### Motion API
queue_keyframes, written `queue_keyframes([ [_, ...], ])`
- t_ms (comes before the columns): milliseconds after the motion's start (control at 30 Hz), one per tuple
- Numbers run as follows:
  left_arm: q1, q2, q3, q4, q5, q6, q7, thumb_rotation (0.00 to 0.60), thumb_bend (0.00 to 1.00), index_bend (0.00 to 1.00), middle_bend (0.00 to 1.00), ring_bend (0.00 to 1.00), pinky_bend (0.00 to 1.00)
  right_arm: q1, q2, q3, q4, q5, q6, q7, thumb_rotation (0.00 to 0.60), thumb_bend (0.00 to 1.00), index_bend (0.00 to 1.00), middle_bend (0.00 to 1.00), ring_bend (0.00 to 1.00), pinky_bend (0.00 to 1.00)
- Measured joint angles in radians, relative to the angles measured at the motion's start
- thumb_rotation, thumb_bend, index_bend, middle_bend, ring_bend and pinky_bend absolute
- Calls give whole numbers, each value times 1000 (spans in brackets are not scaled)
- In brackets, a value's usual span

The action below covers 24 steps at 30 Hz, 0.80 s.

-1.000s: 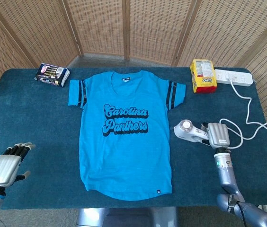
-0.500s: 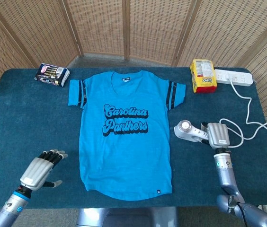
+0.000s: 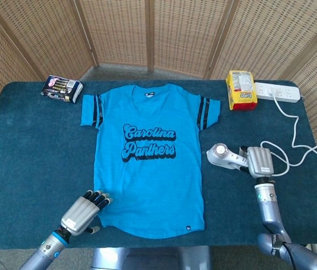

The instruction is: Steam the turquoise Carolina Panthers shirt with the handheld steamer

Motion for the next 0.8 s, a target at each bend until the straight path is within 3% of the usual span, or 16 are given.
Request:
queue_keyframes([
  [267,8,-80,-2,32,-22,9,93,416,199,246,228,196,254,-7,10,-2,-15,-2,8,13,600,367,682,762,804,767],
  [533,13,-96,-12,41,-29,45,120,418,323,434,229,196,254,-11,16,-2,-24,2,9,21,600,366,682,762,806,767],
  [700,10,-109,-18,59,-41,45,132,428,399,491,229,196,254,-11,14,-2,-22,3,7,23,600,364,682,762,806,767],
  [800,4,-124,-27,67,-54,40,146,491,434,501,244,196,254,-10,13,-2,-22,4,7,26,600,364,682,763,806,767],
])
